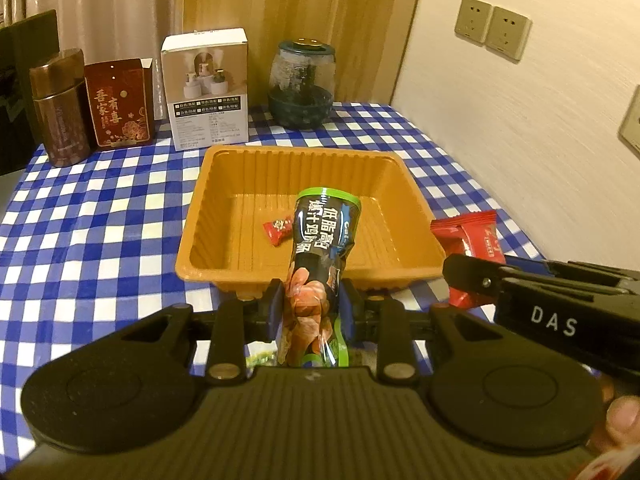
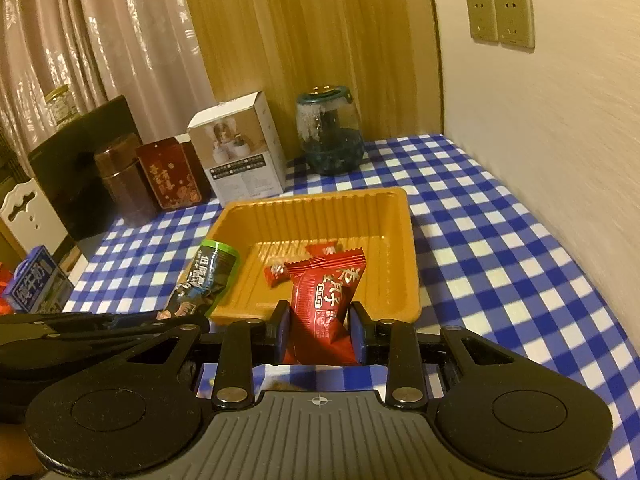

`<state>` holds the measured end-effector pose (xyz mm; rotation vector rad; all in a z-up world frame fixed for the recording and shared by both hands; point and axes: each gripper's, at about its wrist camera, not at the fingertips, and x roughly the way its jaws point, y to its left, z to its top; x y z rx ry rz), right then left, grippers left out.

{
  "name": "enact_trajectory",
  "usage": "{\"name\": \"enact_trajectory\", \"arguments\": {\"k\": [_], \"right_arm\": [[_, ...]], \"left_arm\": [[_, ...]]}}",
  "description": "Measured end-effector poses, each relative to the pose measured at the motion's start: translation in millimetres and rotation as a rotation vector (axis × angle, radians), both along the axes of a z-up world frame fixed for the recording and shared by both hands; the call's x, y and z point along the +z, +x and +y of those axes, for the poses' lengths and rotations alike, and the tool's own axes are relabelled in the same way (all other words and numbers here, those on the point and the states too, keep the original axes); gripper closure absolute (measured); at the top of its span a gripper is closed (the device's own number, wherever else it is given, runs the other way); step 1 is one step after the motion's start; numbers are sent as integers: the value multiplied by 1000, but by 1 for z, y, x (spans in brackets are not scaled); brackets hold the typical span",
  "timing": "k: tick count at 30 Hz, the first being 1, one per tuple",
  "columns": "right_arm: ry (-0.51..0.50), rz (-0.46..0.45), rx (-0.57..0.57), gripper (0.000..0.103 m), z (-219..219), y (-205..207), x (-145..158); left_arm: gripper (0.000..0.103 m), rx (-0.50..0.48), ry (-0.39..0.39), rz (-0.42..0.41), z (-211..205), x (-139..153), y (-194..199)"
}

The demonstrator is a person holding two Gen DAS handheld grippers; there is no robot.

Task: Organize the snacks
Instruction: 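Lift both held snacks and carry them over the orange tray, then lower the snacks into the tray and open the left tool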

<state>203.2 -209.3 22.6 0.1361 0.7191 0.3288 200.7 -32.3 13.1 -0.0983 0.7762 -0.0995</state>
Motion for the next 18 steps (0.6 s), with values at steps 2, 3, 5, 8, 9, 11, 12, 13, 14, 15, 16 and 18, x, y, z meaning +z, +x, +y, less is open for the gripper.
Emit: {"name": "enact_trajectory", "arguments": {"k": [2,3,5,8,9,11,12,13,14,15,16,18], "right_arm": [[0,-3,1,72,1,9,-4],[3,-4,2,72,1,13,-7],[6,-9,-2,72,1,21,-12],[21,-9,-15,72,-1,34,-21],[24,-10,-19,72,-1,38,-23],[32,-12,-25,72,0,47,-28],[34,-13,-26,72,0,51,-30],[35,-17,-25,72,1,55,-32],[36,-18,-25,72,1,59,-35],[39,-18,-26,72,1,63,-37],[43,-15,-29,72,1,67,-39],[47,-11,-33,72,2,74,-43]], "left_arm": [[77,-1,1,-3,-1,-5,9],[77,-2,-1,-5,-1,-7,14],[77,2,-6,-9,0,-11,24],[77,3,-13,-14,3,-17,38],[77,3,-14,-15,4,-19,43],[77,9,-23,-15,7,-23,52],[77,13,-26,-16,9,-24,56],[77,17,-26,-17,11,-25,59],[77,20,-25,-19,12,-26,62],[77,24,-26,-21,14,-27,65],[77,27,-27,-22,15,-28,67],[77,32,-29,-25,18,-30,72]]}}
